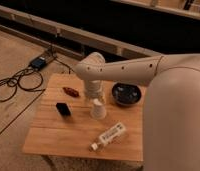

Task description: Place the ceramic cup over the eraser

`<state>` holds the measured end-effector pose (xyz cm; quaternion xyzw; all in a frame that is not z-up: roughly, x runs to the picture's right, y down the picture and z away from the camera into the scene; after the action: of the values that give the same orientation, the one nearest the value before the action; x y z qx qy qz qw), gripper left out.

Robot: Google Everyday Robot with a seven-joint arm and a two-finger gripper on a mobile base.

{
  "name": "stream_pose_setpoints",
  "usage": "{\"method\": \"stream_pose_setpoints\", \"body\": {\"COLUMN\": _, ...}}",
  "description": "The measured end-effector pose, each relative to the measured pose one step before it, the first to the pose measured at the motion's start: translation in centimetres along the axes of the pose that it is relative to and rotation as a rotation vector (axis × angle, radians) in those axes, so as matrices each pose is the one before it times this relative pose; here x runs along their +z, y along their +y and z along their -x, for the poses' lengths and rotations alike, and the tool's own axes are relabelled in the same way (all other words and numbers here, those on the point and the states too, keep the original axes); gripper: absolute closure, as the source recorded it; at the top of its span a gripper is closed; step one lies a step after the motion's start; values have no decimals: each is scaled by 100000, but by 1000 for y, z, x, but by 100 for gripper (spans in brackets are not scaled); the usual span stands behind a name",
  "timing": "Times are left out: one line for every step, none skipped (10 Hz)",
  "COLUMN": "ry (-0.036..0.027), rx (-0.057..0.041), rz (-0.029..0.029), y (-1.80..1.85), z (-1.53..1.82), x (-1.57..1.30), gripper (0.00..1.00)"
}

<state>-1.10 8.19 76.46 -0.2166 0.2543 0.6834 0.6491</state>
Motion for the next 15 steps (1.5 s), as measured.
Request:
{"method": "stream_pose_setpoints", "body": {"ry": -823, "rx": 575, "rz": 1977, "y": -274, "z": 708, "x": 386, "gripper": 35}}
{"method": "stream_pose_setpoints", "body": {"ry": -307, "rx": 174, "rz": 2107, "y": -21, "z": 437, "x": 358, "gripper": 35}}
{"method": "stream_pose_setpoints", "body": {"ry": -189, "rx": 60, "rz": 1664, "y": 2, "z": 356, "x": 319, "gripper": 35}}
{"method": "stream_pose_setpoints", "body": {"ry": -228, "rx": -63, "rz": 1629, "y": -99, "z": 417, "x": 326, "gripper": 35}}
{"method": "stream_pose_setpoints", "body": {"ry": -293, "rx": 106, "rz": 608, "y": -279, "z": 316, "x": 150, "gripper": 35}}
{"method": "stream_pose_setpoints", "body": {"ry": -9, "rx": -37, "rz": 95, "y": -259, "z": 160, "x": 163, "gripper": 35}}
{"method": "stream_pose_setpoints", "body": {"ry": -24, "rx": -97, "rz": 23, "y": -305, "z": 173, "x": 140, "gripper": 35}}
{"method": "stream_pose_setpoints", "body": {"ry": 334, "rx": -152, "rz": -6, "y": -284, "z": 107, "x": 364, "gripper": 35}}
{"method": "stream_pose_setpoints", "body": {"ry": 263, "rx": -245, "rz": 349, "y": 5, "z": 63, "x": 259, "gripper": 35}}
{"method": "stream_pose_setpoints", "body": {"ry": 935, "rx": -356, "rz": 857, "y": 96, "z": 13, "x": 664, "gripper": 35}}
{"method": "stream_pose_setpoints", "body": {"ry": 1011, "rx": -191, "rz": 733, "y": 105, "z": -28, "x": 620, "gripper": 35}}
{"method": "stream_pose_setpoints", "body": {"ry": 802, "rx": -122, "rz": 416, "y": 16, "z": -14, "x": 471, "gripper": 35}}
{"method": "stream_pose_setpoints", "body": {"ry": 981, "rx": -129, "rz": 178, "y": -131, "z": 10, "x": 627, "gripper": 37}}
{"method": "stream_pose_setpoints", "body": {"ry": 611, "rx": -185, "rz": -95, "y": -224, "z": 72, "x": 445, "gripper": 46}}
{"method": "stream_pose_setpoints", "body": {"ry": 284, "rx": -255, "rz": -117, "y": -163, "z": 104, "x": 266, "gripper": 56}}
